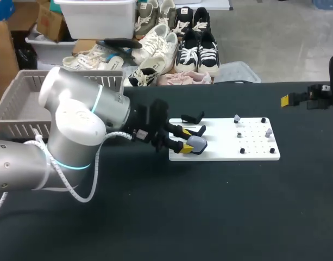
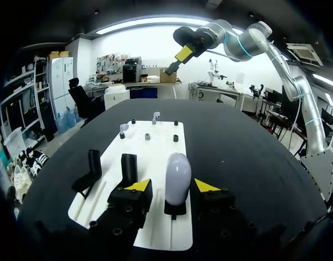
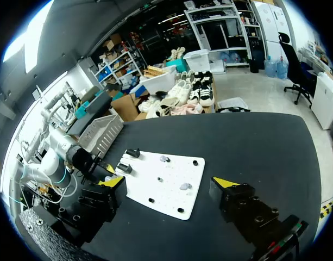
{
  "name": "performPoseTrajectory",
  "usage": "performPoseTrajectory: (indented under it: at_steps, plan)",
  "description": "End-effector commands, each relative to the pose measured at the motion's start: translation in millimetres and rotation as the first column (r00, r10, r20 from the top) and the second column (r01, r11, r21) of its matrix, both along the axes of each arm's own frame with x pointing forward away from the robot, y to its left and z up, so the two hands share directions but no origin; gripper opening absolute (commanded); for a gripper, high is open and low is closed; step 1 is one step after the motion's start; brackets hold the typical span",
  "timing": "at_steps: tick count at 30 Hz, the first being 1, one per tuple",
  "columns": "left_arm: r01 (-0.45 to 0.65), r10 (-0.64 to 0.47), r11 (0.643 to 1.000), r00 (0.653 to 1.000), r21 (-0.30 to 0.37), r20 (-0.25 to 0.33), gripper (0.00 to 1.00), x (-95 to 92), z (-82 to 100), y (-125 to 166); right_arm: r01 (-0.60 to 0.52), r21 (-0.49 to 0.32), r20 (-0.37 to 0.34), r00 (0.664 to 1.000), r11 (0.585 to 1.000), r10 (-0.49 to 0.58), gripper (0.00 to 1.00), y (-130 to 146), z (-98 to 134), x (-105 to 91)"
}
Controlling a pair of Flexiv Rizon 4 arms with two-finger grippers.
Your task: Pick up each earbud case from the left stands, insert the matching earbuds, close the lid, and place the case in the box.
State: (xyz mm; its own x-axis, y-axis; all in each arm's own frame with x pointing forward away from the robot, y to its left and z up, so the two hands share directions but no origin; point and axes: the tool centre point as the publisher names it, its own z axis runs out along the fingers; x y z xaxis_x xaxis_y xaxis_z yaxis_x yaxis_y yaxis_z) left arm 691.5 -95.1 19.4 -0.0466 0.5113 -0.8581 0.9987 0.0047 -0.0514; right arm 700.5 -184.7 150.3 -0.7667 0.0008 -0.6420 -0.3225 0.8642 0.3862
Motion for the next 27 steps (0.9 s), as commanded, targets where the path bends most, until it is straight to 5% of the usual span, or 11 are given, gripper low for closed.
performPoseTrajectory:
  at_steps: [1,15,22,25,27]
  plan:
    - [0.005,-0.005,1.0,1.0,-0.002,-0.001,0.49,1.3,-1.7,-2.3,-0.005,0.003,0.0,1.0,1.0,0.005,1.0,-1.2,-0.6,0.7]
    - [0.017,-0.017,1.0,1.0,-0.001,-0.001,0.51,0.9,-4.4,-6.9,-0.005,0.003,0.0,1.0,1.0,0.005,1.0,-1.2,-0.6,0.7]
    - [0.017,-0.017,1.0,1.0,0.003,-0.002,0.36,1.0,-6.1,-8.2,-0.005,0.003,0.0,1.0,1.0,0.005,1.0,-1.2,-0.6,0.7]
    - [0.015,-0.015,1.0,1.0,0.001,-0.001,0.0,1.2,-5.6,-7.3,-0.005,0.003,0.0,1.0,1.0,0.005,1.0,-1.2,-0.6,0.7]
    - [0.014,-0.014,1.0,1.0,-0.001,0.0,0.0,1.1,-4.5,-5.5,-0.005,0.003,0.0,1.0,1.0,0.005,1.0,-1.2,-0.6,0.7]
